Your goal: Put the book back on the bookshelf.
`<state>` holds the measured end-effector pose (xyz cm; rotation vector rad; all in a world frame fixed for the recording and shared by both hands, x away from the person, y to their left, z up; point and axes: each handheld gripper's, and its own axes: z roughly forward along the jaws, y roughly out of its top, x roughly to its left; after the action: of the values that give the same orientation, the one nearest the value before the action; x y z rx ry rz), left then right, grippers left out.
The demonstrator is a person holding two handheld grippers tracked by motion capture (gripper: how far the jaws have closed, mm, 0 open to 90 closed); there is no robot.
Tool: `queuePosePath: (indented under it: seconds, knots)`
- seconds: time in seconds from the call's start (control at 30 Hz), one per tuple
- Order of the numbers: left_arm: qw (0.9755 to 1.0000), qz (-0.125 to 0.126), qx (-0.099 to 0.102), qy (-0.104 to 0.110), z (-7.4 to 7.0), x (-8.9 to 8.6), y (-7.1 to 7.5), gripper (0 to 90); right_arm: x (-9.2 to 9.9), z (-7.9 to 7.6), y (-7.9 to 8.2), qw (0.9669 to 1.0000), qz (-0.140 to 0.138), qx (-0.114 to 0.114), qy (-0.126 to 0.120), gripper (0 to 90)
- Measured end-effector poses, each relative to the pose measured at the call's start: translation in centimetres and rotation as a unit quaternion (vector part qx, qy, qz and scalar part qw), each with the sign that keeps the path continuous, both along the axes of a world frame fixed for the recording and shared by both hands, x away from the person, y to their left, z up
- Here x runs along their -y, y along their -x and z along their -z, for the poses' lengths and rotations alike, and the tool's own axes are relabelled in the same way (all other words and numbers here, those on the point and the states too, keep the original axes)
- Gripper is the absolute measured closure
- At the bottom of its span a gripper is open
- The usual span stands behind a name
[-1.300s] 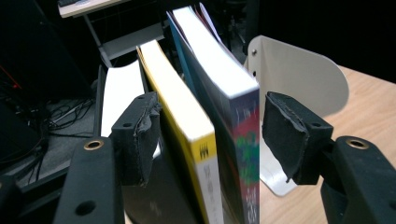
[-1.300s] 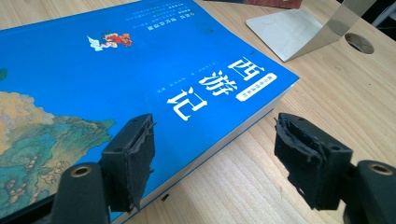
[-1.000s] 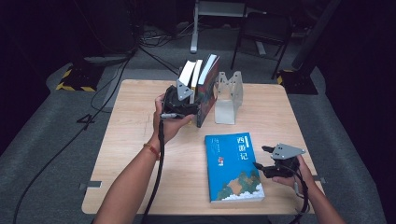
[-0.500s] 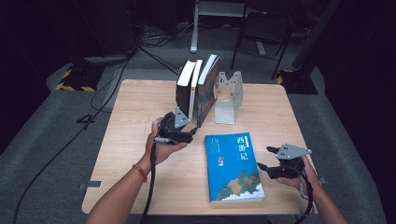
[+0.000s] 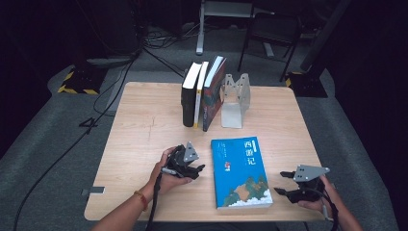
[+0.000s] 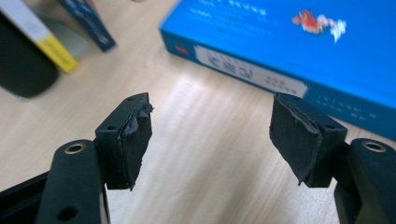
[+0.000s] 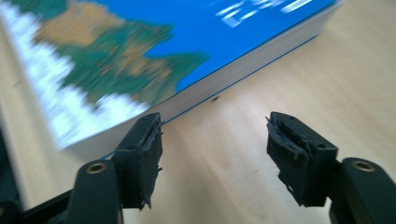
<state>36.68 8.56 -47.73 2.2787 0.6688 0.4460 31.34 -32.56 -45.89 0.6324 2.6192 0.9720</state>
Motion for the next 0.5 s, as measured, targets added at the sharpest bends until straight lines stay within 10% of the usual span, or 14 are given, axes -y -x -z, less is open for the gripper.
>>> queuePosePath:
  seconds: [0.27,0.5]
  knots:
    - [0.9996,0.016,-0.022,0.0,1.5,1.6,-0.9,31.0,-1.5,1.4,2.0,0.9949,-0.08,-0.041,0.045,41.1]
    - [0.9998,0.013,-0.009,-0.009,2.1,2.7,-1.7,32.6,-1.4,1.6,1.8,0.9962,-0.072,-0.035,0.033,41.3]
